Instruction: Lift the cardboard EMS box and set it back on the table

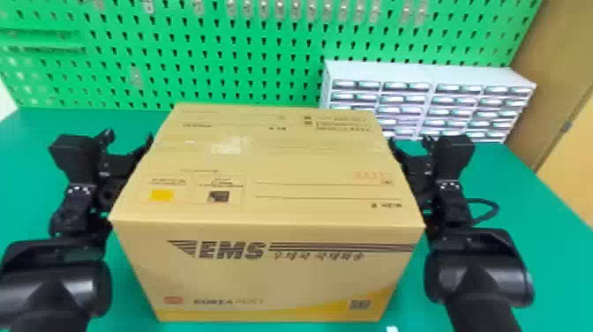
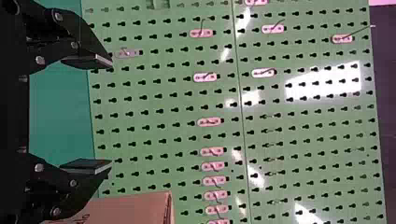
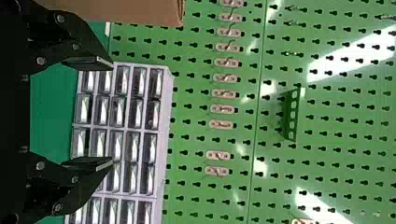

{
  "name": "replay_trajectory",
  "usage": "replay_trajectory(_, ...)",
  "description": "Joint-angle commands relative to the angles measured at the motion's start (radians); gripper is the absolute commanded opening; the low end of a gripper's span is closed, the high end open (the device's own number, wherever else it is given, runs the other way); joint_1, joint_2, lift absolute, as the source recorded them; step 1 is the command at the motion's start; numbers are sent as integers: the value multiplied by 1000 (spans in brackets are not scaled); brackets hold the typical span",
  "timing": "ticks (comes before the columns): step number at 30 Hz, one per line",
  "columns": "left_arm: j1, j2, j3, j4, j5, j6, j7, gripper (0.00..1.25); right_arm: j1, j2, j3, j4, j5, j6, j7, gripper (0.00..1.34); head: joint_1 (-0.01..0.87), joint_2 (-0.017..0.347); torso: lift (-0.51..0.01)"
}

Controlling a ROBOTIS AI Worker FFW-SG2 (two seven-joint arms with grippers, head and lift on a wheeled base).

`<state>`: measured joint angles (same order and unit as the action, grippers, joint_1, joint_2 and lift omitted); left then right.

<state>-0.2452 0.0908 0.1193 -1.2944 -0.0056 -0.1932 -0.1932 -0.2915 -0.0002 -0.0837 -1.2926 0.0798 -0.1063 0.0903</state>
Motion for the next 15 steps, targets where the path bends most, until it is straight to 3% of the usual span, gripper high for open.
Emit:
replay_trajectory(1,0,0,2,0,1,0,0,756,-1,1,1,1,0,0,0,804,678,-15,-93)
replay_trajectory(9,0,0,13,-17,1,9,0,756,-14,0,2,-1,-9,10,0,804,678,-15,-93)
replay_trajectory(15,-8,0,25,-65,-19,58,0,756,-29,-18,29,-44,-20,51,0,804,678,-15,-93)
